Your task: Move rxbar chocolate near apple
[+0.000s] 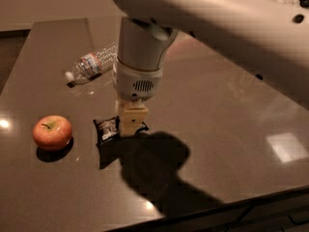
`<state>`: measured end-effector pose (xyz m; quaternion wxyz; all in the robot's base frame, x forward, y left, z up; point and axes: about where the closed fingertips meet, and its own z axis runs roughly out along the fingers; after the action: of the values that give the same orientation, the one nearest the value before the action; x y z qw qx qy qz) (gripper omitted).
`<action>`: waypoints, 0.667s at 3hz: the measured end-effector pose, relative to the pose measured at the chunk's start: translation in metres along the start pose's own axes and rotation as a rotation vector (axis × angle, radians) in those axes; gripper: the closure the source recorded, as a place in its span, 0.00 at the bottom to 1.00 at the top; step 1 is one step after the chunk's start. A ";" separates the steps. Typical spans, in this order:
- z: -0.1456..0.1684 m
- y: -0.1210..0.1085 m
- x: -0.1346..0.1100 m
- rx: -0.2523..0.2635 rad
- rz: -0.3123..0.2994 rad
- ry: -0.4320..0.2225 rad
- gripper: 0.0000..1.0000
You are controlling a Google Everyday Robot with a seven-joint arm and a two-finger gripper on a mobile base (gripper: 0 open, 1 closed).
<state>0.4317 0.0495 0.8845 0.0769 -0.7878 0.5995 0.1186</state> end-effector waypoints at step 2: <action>0.040 0.001 -0.002 -0.017 0.088 0.066 1.00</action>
Offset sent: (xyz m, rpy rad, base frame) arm -0.0094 0.0214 -0.0546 -0.1066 0.0483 -0.1120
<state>0.4259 0.0617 0.8467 0.0451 -0.7647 0.6349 0.1011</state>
